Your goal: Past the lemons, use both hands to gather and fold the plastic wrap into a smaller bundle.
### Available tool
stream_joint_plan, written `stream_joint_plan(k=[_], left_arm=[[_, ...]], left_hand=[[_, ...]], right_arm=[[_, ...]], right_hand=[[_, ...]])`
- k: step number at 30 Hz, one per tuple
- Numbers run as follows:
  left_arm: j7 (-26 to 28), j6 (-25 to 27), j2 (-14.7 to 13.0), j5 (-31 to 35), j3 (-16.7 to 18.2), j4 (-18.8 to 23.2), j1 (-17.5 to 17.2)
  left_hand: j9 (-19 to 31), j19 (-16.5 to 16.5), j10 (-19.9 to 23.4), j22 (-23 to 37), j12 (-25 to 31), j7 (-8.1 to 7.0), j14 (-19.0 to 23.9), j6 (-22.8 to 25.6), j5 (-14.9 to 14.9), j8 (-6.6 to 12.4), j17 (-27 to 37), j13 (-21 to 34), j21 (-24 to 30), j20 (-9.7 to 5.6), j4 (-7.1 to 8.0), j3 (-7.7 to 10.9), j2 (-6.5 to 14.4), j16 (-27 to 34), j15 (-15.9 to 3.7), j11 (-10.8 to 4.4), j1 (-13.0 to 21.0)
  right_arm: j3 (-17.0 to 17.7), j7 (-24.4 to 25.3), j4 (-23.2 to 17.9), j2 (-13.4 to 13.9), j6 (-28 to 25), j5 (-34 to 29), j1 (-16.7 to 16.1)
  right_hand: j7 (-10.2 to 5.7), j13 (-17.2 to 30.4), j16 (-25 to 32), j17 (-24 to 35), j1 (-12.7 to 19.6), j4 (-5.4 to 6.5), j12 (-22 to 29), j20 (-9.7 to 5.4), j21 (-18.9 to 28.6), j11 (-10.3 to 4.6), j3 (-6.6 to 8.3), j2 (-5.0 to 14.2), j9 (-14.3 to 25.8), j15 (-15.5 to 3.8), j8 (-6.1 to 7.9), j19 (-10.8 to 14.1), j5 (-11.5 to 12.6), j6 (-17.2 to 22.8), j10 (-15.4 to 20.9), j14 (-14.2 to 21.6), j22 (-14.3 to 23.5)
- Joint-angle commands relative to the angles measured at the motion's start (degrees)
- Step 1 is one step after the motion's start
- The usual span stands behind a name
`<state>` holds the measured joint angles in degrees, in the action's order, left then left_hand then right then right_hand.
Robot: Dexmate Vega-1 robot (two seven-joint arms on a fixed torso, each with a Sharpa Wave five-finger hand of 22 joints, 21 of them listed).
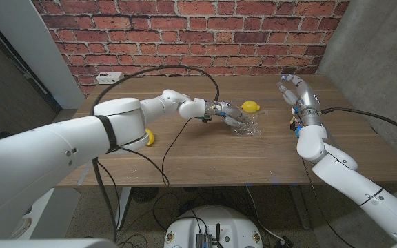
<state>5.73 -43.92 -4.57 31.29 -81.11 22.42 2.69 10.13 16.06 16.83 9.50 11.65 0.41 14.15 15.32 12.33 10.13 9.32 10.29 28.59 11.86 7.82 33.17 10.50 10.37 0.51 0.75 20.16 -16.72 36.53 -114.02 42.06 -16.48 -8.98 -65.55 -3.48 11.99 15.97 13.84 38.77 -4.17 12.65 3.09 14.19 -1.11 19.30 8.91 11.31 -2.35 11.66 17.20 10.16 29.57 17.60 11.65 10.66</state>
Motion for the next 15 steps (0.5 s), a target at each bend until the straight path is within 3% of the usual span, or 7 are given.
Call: stream_joint_plan(k=[1, 6, 9, 15], left_arm=[[-5.8, 2.0, 0.6, -3.2, -0.4, -0.6, 0.1], [-3.4, 1.2, 0.4, -2.2, -1.2, -0.4, 0.4], [-1.8, 0.6, 0.3, -1.9, -1.3, -0.3, 0.5], [7.4, -1.6, -1.3, 0.6, -1.3, 0.9, 0.1]], left_hand=[[0.1, 0.1, -0.1, 0.2, -0.2, -0.23, 0.0, -0.2, 0.4, -0.01, 0.2, 0.3, -0.4, -0.20, -0.54, 0.52, -0.8, -0.1, 0.52, 0.31, 0.4], [0.1, -1.3, -0.3, 0.3, -0.2, -0.86, -0.3, -0.6, 0.2, 0.05, 0.2, 0.3, -1.4, -0.01, -0.89, 1.01, -0.8, -0.2, 0.59, 0.02, 0.5], [0.1, -2.2, -0.6, 0.4, -0.3, -1.14, -0.4, -0.5, 0.1, 0.20, 0.3, 0.4, -2.0, 0.13, -1.03, 1.19, -1.0, -0.2, 0.68, -0.91, 0.4], [0.1, -3.4, 1.4, 0.7, 0.5, -2.17, 1.5, 2.0, -0.6, 1.04, 0.4, 0.5, -3.1, -0.65, -2.41, 1.35, -2.3, 0.4, 0.04, -2.12, 0.4]], right_arm=[[0.1, -0.3, -0.2, -0.1, 0.0, -0.3, -0.1], [0.1, -0.2, -0.1, -0.2, -0.1, -0.4, 0.0], [0.1, -0.2, -0.1, -0.2, 0.2, -0.4, -0.1], [0.3, -0.2, -0.3, -0.3, 0.1, -0.4, -0.4]], right_hand=[[0.35, 0.1, 0.1, 0.0, -0.4, -0.34, 0.0, 0.16, -0.1, 0.24, 0.04, 0.23, 0.2, -1.94, 0.00, 0.4, 0.1, 0.0, 0.3, 0.0, 0.2], [0.38, 0.1, 0.1, -0.1, -0.5, -0.41, 0.0, 0.14, -0.1, 0.16, 0.00, 0.27, 0.2, -1.91, -0.03, 0.4, 0.1, 0.1, 0.3, -0.1, 0.2], [0.37, 0.1, 0.1, -0.1, -0.5, -0.43, 0.0, 0.16, -0.1, 0.14, -0.01, 0.30, 0.2, -1.96, -0.03, 0.4, 0.1, 0.1, 0.3, 0.0, 0.2], [0.39, 0.1, 0.1, -0.1, -0.5, -0.50, -0.1, 0.18, -0.1, 0.16, -0.02, 0.32, 0.2, -1.96, -0.05, 0.5, 0.1, 0.1, 0.3, 0.0, 0.2]])
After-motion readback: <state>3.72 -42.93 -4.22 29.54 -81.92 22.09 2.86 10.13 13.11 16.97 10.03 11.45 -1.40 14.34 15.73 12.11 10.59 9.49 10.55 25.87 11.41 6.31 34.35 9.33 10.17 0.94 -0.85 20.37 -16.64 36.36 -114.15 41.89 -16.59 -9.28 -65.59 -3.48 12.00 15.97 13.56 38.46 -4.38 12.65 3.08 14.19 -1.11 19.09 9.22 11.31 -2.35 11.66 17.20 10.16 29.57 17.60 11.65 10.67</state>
